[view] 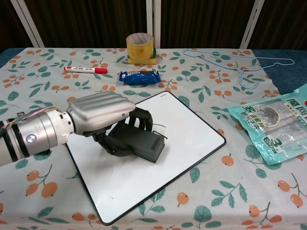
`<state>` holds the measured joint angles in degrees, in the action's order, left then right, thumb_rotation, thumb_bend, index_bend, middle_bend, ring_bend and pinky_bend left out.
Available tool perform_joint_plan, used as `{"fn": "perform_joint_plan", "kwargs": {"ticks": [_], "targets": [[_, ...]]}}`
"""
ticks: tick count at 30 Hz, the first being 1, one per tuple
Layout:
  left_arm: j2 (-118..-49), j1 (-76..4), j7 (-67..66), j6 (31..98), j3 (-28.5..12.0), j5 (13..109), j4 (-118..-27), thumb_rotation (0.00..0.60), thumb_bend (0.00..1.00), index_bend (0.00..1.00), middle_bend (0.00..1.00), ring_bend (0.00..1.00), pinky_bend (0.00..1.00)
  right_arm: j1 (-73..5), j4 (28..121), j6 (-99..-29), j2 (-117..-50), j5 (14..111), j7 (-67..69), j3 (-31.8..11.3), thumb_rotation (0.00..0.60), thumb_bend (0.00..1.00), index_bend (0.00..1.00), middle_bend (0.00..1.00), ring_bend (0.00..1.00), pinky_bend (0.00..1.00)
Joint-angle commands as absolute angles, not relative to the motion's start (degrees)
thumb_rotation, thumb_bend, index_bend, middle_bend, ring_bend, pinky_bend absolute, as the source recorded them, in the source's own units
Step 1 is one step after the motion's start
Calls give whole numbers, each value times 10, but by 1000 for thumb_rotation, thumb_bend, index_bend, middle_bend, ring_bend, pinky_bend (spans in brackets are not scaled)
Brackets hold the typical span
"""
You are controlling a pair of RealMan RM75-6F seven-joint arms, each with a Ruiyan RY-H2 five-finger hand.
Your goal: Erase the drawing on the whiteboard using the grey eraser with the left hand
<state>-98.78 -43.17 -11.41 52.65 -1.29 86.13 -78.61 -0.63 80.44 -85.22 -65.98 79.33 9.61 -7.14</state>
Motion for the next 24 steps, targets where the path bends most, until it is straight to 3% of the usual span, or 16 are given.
{"fn": "perform_joint_plan", "kwargs": {"ticks": [1,24], "targets": [[-994,-437,-112,523,-20,858,-778,600,401,618,561,525,577,-5,804,-853,-659,792,97,-72,600,280,0,0,0,0],[-1040,-457,-83,523,-47,842,-693,600,436,621,564,526,578,-2,811,-856,-655,788,91,-76,600,280,0,0,0,0]]}}
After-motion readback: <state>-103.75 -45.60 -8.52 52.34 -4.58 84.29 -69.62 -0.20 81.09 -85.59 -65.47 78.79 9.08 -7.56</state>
